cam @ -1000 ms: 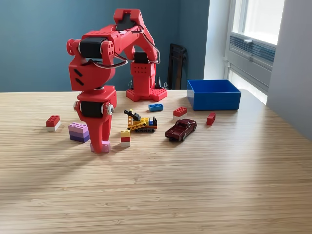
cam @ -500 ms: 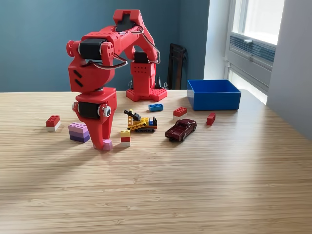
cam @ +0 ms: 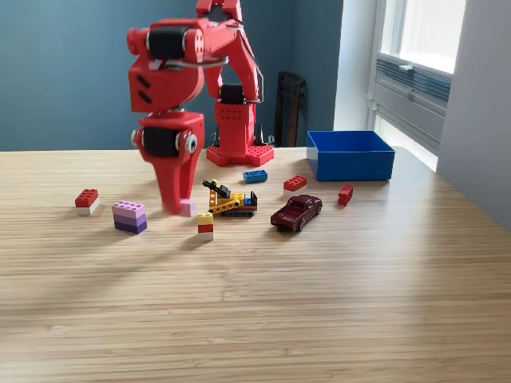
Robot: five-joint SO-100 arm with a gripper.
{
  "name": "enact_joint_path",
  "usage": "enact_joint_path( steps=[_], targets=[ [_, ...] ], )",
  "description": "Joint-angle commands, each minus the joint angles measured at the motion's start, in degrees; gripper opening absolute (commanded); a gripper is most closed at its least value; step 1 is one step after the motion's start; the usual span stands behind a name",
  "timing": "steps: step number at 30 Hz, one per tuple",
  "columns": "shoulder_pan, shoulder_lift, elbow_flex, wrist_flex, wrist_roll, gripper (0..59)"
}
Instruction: Grasp a lego block and put it in the bin.
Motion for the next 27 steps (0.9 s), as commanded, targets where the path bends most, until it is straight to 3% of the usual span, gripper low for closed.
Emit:
enact_joint_path(
  steps=[1, 8, 27],
  targets=[
    [-6.24, 15.21, 1.23, 4.31, -0.53, 0.0],
    [-21.01, 20.92, 5.71, 10.20, 0.97, 0.0],
    [-71.46, 21.09, 9.58, 20.13, 14.24, 0.0]
  ],
)
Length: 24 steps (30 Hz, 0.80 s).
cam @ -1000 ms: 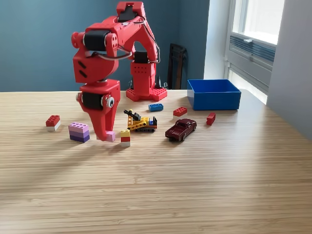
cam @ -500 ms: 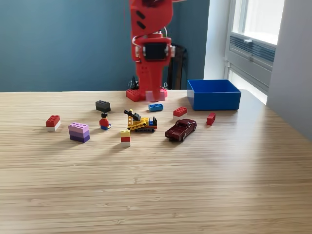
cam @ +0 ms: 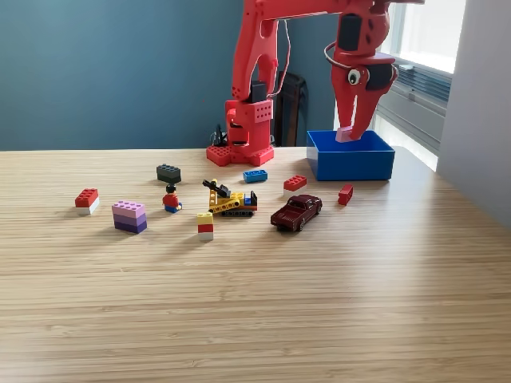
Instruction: Grasp a lego block and put it in the bin.
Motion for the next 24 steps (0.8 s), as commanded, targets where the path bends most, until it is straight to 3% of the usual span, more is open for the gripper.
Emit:
enact_joint_path(
  steps=[1, 14, 17, 18, 21, 24],
  targets=[
    [-13.62, 6.15, 1.14, 1.67, 0.62, 0.0],
    [-26.10, 6.15, 6.06, 2.37, -4.48, 0.5],
    [-26.02, 6.15, 5.80, 2.37, -5.10, 22.2],
    [-26.02, 6.15, 5.80, 2.37, -5.10, 27.0],
    [-26.02, 6.15, 5.45, 2.37, -5.19, 31.6],
    [-25.93, 6.15, 5.19, 2.37, -5.36, 30.8]
  ],
)
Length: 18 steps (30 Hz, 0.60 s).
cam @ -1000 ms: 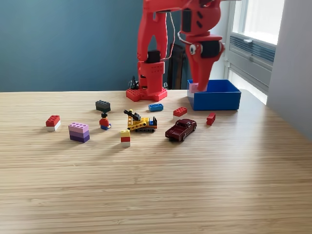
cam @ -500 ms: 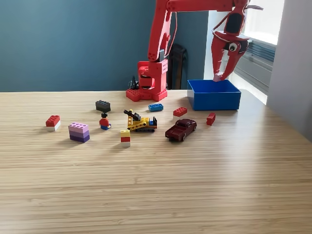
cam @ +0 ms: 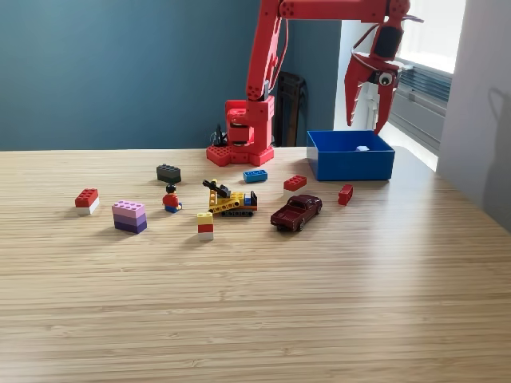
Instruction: Grasp a lego block and put it in the bin.
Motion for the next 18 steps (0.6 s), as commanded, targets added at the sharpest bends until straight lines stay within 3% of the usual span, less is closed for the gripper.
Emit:
enact_joint_path(
  steps=[1, 7, 10, 18],
  targets=[
    [-0.35, 6.15, -1.85, 1.41, -0.35, 27.6],
    [4.31, 6.15, -4.83, 1.58, 0.44, 3.4],
    [11.07, 6.15, -7.21, 1.23, 0.79, 0.1],
    [34.54, 6.15, -13.97, 1.05, -1.93, 0.1]
  ],
)
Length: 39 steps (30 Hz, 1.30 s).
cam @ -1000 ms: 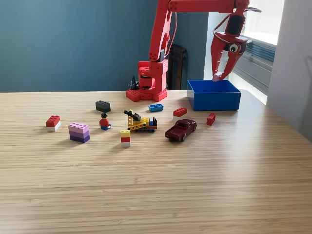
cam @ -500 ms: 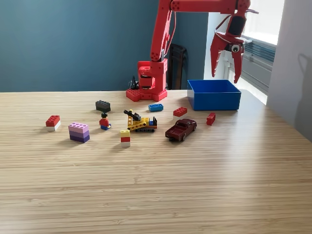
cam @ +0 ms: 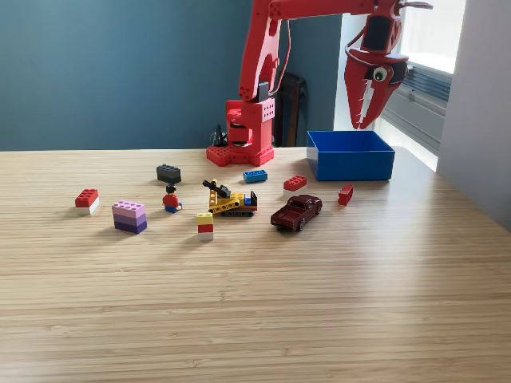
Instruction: Grasp a lego block and put it in the bin.
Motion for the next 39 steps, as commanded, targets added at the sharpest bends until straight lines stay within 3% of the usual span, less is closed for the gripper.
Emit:
enact_joint_path(
  steps=[1, 14, 31, 39],
  targets=[
    [15.03, 6.15, -6.59, 0.97, -1.67, 0.1],
    [36.30, 6.15, -5.98, 0.26, -8.53, 0.1],
    [37.88, 6.15, -4.92, -0.26, -8.70, 0.1],
    [41.40, 6.15, -2.72, -4.39, -8.00, 0.1]
  ],
)
